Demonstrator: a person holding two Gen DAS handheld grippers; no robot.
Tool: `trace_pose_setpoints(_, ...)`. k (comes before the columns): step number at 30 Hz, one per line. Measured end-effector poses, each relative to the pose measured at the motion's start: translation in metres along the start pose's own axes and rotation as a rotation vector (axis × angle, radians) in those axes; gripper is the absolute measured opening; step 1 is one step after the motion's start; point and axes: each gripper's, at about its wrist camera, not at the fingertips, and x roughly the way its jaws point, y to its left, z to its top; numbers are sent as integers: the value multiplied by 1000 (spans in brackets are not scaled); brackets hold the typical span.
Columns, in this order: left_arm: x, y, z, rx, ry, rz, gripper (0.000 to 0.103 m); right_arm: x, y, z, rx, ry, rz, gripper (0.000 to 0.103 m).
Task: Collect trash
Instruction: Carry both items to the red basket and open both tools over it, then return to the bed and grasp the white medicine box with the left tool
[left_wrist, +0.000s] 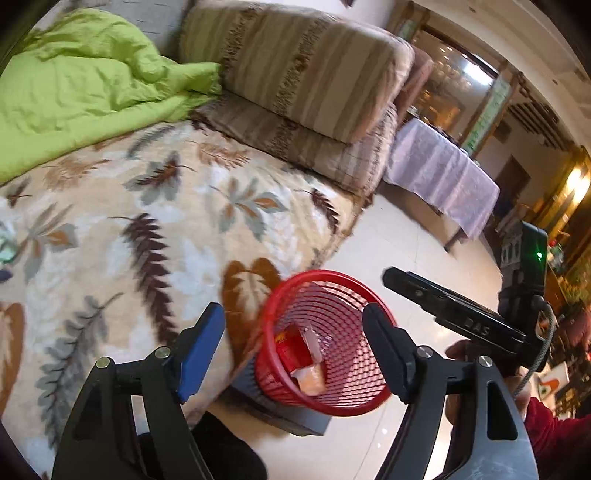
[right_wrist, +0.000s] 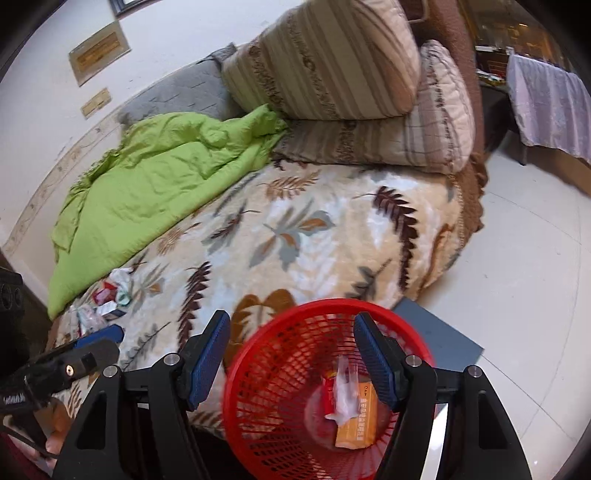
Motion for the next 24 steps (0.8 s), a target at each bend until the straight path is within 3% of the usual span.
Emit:
trace_pose_setpoints(3,-17,16,-1,-22,-26,47,78,2,13,-2,-21,1,22,74)
trace_pose_setpoints(7,-48,43,-8,-38,-83,190,89,8,36,-7,-47,26,90,74)
trace_pose_setpoints(10,-74,66,-14,-47,-111,307,90,18,63,-14,-92,62,142,74)
trace_pose_setpoints(15,-122,122,-31,-140,-141,436,90,44,122,-30,-173,152,242,74)
trace_pose_setpoints(17,-145,145,-39,-183,-172,455,90,55,150,-33,-207,185,289,74)
trace_pose_setpoints(24,-217,233,-64,-299,-250,655,90,74,222,-39,-324,217,383,74)
